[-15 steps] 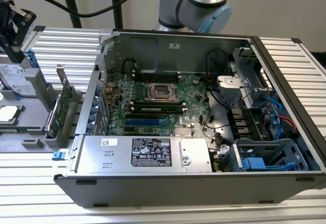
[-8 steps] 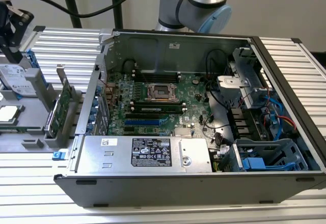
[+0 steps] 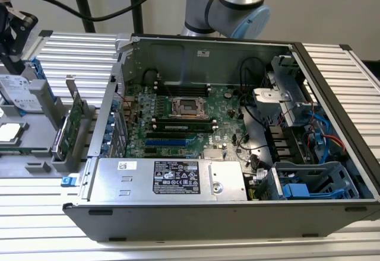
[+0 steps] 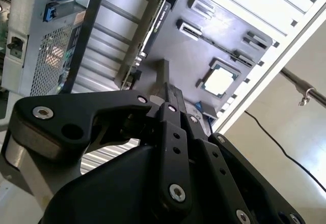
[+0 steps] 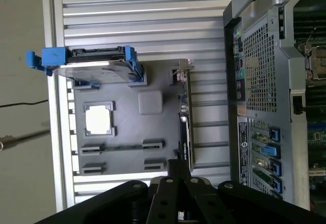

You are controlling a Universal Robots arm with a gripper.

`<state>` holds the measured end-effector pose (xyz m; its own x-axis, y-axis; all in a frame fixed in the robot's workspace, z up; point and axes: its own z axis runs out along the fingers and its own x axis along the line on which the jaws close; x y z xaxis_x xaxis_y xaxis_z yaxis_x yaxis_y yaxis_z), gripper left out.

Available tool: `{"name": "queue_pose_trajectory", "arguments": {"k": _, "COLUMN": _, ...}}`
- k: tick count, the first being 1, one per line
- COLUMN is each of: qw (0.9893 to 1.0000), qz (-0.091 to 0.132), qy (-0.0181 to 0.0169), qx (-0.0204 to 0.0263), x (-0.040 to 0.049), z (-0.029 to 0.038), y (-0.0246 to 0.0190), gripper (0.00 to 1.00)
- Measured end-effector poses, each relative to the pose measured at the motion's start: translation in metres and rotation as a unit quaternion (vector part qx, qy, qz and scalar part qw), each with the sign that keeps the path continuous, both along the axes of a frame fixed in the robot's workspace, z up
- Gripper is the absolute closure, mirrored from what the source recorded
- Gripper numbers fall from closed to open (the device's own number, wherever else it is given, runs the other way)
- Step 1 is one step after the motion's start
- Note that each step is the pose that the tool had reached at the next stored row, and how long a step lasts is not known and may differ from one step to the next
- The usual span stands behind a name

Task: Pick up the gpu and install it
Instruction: 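Pick up the gpu and move the gpu toward the slot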

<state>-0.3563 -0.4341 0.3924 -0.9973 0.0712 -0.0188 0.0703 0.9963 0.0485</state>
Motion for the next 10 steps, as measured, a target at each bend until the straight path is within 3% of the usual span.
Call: {"name": "queue_pose_trajectory", "arguments": {"k": 10, "qw": 1.0, "qz": 0.0, "qy": 0.0008, "qx": 0.0, "x": 0.0148, "z": -0.0004, "y": -0.0074, "gripper": 1.0}}
